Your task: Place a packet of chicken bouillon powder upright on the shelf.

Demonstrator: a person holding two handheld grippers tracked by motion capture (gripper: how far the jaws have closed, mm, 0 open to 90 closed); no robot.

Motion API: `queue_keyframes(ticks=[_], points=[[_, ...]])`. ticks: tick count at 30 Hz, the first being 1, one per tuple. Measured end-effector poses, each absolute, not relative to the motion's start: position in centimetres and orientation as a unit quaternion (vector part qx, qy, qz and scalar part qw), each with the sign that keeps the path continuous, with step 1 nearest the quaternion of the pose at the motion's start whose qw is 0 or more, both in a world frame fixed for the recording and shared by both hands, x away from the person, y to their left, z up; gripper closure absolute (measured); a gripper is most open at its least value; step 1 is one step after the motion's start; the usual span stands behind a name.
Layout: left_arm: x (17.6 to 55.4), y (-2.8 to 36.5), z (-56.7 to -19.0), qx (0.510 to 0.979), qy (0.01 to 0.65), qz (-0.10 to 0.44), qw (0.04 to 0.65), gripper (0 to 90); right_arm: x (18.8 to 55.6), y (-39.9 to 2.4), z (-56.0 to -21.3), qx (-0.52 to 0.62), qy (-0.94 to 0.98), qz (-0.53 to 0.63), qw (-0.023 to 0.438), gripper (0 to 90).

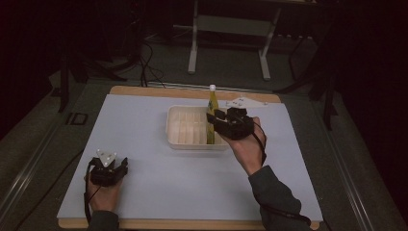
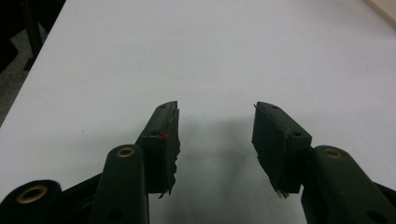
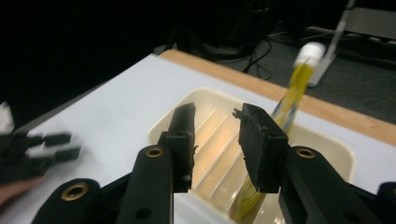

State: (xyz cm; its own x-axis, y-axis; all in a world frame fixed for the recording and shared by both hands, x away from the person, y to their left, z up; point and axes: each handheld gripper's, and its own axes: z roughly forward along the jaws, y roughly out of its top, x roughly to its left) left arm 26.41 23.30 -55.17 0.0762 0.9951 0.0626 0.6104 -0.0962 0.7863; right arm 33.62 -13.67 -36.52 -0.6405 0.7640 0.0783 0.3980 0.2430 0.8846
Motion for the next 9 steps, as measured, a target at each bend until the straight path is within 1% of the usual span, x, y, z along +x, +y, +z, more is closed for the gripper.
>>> queue_keyframes(ticks=[9], points=[[26.5,23.3,-55.2,0.660,0.610,0.321,0.297,49.0,32.1,-14.1,-39.8,0.364,0.793,0.463,0.154,64.5]])
